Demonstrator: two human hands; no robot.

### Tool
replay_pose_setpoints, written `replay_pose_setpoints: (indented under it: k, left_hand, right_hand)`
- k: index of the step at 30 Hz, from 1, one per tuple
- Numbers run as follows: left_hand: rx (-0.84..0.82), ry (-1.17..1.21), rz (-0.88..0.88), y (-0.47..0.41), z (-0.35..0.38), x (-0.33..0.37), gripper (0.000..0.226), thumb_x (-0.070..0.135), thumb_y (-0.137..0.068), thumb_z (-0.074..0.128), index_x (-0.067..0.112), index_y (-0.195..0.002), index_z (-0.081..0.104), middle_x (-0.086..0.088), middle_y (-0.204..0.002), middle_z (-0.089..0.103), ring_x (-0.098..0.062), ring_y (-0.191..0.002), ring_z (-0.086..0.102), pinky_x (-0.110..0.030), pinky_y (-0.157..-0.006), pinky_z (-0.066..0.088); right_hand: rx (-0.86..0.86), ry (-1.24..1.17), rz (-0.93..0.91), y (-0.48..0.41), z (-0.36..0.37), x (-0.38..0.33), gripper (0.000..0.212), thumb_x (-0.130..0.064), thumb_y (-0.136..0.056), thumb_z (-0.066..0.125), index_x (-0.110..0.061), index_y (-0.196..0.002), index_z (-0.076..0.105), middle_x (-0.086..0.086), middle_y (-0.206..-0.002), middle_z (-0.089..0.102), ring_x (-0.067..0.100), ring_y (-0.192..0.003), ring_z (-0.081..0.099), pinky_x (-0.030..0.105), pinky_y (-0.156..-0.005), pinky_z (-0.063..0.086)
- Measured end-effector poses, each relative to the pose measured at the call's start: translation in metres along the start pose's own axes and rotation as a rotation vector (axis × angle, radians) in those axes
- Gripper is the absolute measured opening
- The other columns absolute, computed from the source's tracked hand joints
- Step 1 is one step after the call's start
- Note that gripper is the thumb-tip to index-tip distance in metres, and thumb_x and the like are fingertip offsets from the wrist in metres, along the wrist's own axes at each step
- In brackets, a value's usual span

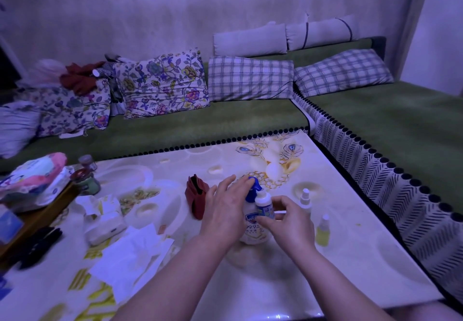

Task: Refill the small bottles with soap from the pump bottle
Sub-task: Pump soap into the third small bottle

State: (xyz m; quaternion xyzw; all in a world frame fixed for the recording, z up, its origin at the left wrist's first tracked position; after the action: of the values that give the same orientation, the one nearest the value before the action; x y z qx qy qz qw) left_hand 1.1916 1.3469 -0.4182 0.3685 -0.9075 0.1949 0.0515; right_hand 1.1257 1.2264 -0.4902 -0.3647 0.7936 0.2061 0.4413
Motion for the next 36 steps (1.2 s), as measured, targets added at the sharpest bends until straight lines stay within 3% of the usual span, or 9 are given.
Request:
replay_pose_setpoints:
  k: [8, 13, 20, 27, 32, 36]
  left_hand:
    - [-0.017, -0.069, 0.026, -0.001, 0.002, -0.001, 0.072, 0.010, -0.085, 0.054, 0.031, -0.147, 0.025, 0.017, -0.154, 0.024, -0.012, -0.145, 0.009, -0.040, -0.115, 0.013]
    - [-0.040, -0.103, 0.056, 0.001, 0.005, -0.002, 0.074, 0.034, -0.085, 0.062, 0.032, -0.147, 0.023, 0.018, -0.154, 0.022, -0.014, -0.146, 0.008, -0.045, -0.115, 0.012]
    - [0.005, -0.079, 0.063, 0.000, 0.007, -0.003, 0.078, 0.040, -0.078, 0.069, 0.033, -0.145, 0.029, 0.020, -0.151, 0.029, -0.014, -0.145, 0.013, -0.045, -0.115, 0.012]
    - [0.044, -0.080, 0.057, 0.004, 0.016, -0.007, 0.078, 0.032, -0.073, 0.074, 0.032, -0.141, 0.037, 0.017, -0.147, 0.038, -0.017, -0.142, 0.023, -0.047, -0.114, 0.015]
    - [-0.011, -0.117, 0.063, 0.000, 0.010, -0.003, 0.077, 0.041, -0.078, 0.069, 0.033, -0.144, 0.029, 0.018, -0.151, 0.029, -0.015, -0.145, 0.008, -0.046, -0.116, 0.006]
    - [-0.032, -0.115, 0.044, -0.001, 0.010, -0.004, 0.080, 0.054, -0.078, 0.065, 0.036, -0.144, 0.024, 0.021, -0.152, 0.025, -0.012, -0.145, 0.004, -0.048, -0.114, 0.009]
  right_hand:
    - [0.005, -0.018, 0.014, -0.001, 0.000, 0.002, 0.032, -0.037, -0.066, 0.080, -0.036, -0.092, 0.062, -0.025, -0.089, 0.067, -0.002, -0.081, 0.064, 0.024, -0.069, 0.044]
    - [-0.010, -0.007, 0.005, -0.001, 0.000, 0.000, 0.032, -0.037, -0.066, 0.080, -0.037, -0.091, 0.060, -0.027, -0.088, 0.066, -0.003, -0.081, 0.063, 0.023, -0.067, 0.043]
    - [-0.020, 0.014, -0.004, -0.002, 0.001, -0.002, 0.031, -0.038, -0.066, 0.079, -0.037, -0.091, 0.060, -0.026, -0.087, 0.066, -0.003, -0.080, 0.063, 0.012, -0.062, 0.039]
    - [-0.036, 0.039, 0.020, 0.001, 0.004, 0.007, 0.029, -0.038, -0.067, 0.079, -0.038, -0.085, 0.055, -0.025, -0.083, 0.064, -0.006, -0.074, 0.061, 0.013, -0.058, 0.034]
    - [-0.027, 0.054, 0.021, 0.001, 0.003, 0.006, 0.031, -0.040, -0.066, 0.079, -0.037, -0.088, 0.057, -0.024, -0.086, 0.065, -0.003, -0.080, 0.064, 0.021, -0.064, 0.040]
    - [-0.008, 0.038, 0.019, -0.001, 0.000, 0.004, 0.033, -0.042, -0.064, 0.079, -0.036, -0.091, 0.060, -0.023, -0.088, 0.067, -0.003, -0.081, 0.064, 0.024, -0.069, 0.045]
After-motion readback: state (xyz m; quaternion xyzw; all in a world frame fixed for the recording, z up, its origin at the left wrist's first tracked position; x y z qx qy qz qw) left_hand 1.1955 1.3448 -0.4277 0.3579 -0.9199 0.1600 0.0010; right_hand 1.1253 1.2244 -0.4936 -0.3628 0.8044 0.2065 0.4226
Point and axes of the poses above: each hand's wrist, its own y-axis away from the middle knuckle, its own z-axis out of the palm, x = y × z, the point moved 10 cm from there along -y, towards the middle knuckle
